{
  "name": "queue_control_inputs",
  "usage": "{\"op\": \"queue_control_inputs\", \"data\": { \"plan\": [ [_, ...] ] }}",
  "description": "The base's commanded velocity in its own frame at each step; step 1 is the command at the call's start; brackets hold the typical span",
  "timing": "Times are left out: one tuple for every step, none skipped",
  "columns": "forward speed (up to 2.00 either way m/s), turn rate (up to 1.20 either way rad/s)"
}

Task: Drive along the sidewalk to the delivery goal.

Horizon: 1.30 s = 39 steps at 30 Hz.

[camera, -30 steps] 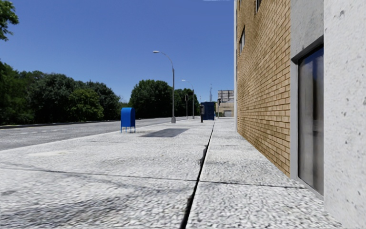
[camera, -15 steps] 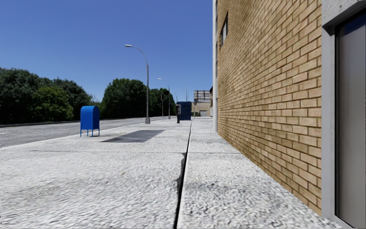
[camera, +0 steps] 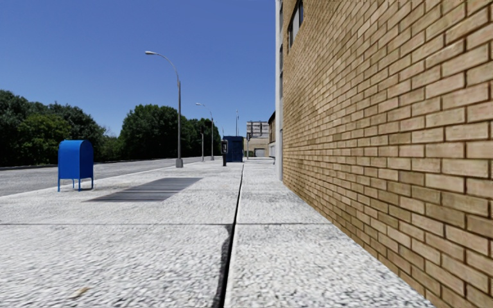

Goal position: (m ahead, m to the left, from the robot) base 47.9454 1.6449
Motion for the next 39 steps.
{"op": "queue_control_inputs", "data": {
  "plan": [
    [2.00, 0.00],
    [2.00, 0.00],
    [2.00, 0.00],
    [2.00, 0.00],
    [2.00, 0.00],
    [2.00, 0.00],
    [2.00, 0.00],
    [2.00, 0.00],
    [2.00, 0.00],
    [2.00, 0.00],
    [2.00, 0.00],
    [2.00, 0.00],
    [2.00, 0.00],
    [2.00, 0.00],
    [2.00, 0.00],
    [2.00, 0.00],
    [2.00, 0.00],
    [2.00, 0.00],
    [2.00, 0.00],
    [2.00, 0.00],
    [2.00, 0.00],
    [2.00, 0.00],
    [2.00, 0.00],
    [2.00, 0.00],
    [2.00, 0.00],
    [2.00, 0.00],
    [2.00, 0.00],
    [2.00, 0.00],
    [2.00, 0.00],
    [2.00, 0.00],
    [2.00, 0.00],
    [2.00, 0.00],
    [2.00, 0.00],
    [2.00, 0.00],
    [2.00, 0.00],
    [2.00, 0.00],
    [2.00, 0.00],
    [2.00, 0.00],
    [2.00, 0.00]
  ]
}}
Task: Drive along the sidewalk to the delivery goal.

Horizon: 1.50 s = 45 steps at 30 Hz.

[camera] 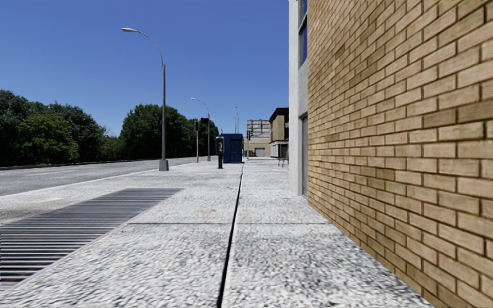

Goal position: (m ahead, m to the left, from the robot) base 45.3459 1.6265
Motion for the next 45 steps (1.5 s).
{"op": "queue_control_inputs", "data": {
  "plan": [
    [2.00, 0.00],
    [2.00, 0.00],
    [2.00, 0.00],
    [2.00, 0.00],
    [2.00, 0.00],
    [2.00, 0.00],
    [2.00, 0.00],
    [2.00, 0.00],
    [2.00, 0.00],
    [2.00, 0.00],
    [2.00, 0.00],
    [2.00, 0.00],
    [2.00, 0.00],
    [2.00, 0.00],
    [2.00, 0.00],
    [2.00, 0.00],
    [2.00, 0.00],
    [2.00, 0.00],
    [2.00, 0.00],
    [2.00, 0.00],
    [2.00, 0.00],
    [2.00, 0.00],
    [2.00, 0.00],
    [2.00, 0.00],
    [2.00, 0.00],
    [2.00, 0.00],
    [2.00, 0.00],
    [2.00, 0.00],
    [2.00, 0.00],
    [2.00, 0.00],
    [2.00, 0.00],
    [2.00, 0.00],
    [2.00, 0.00],
    [2.00, 0.00],
    [2.00, 0.00],
    [2.00, 0.00],
    [2.00, 0.00],
    [2.00, 0.00],
    [2.00, 0.00],
    [2.00, 0.00],
    [2.00, 0.00],
    [2.00, 0.00],
    [2.00, 0.00],
    [2.00, 0.00],
    [2.00, 0.00]
  ]
}}
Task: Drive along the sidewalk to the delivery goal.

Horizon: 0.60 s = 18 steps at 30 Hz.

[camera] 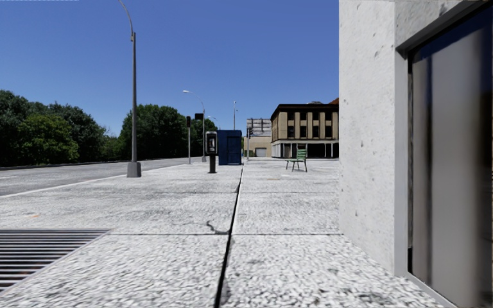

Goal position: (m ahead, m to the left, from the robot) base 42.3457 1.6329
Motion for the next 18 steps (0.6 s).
{"op": "queue_control_inputs", "data": {
  "plan": [
    [2.00, 0.00],
    [2.00, 0.00],
    [2.00, 0.00],
    [2.00, 0.00],
    [2.00, 0.00],
    [2.00, 0.00],
    [2.00, 0.00],
    [2.00, 0.00],
    [2.00, 0.00],
    [2.00, 0.00],
    [2.00, 0.00],
    [2.00, 0.00],
    [2.00, 0.00],
    [2.00, 0.00],
    [2.00, 0.00],
    [2.00, 0.00],
    [2.00, 0.00],
    [2.00, 0.00]
  ]
}}
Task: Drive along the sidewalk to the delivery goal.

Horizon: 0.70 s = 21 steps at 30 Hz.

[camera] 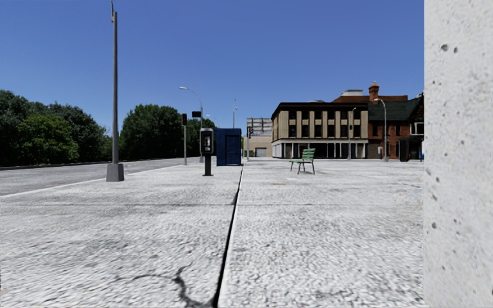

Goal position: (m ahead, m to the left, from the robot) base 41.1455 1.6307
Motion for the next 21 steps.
{"op": "queue_control_inputs", "data": {
  "plan": [
    [2.00, 0.00],
    [2.00, 0.00],
    [2.00, 0.00],
    [2.00, 0.00],
    [2.00, 0.00],
    [2.00, 0.00],
    [2.00, 0.00],
    [2.00, 0.00],
    [2.00, 0.00],
    [2.00, 0.00],
    [2.00, 0.00],
    [2.00, 0.00],
    [2.00, 0.00],
    [2.00, 0.00],
    [2.00, 0.00],
    [2.00, 0.00],
    [2.00, 0.00],
    [2.00, 0.00],
    [2.00, 0.00],
    [2.00, 0.00],
    [2.00, 0.00]
  ]
}}
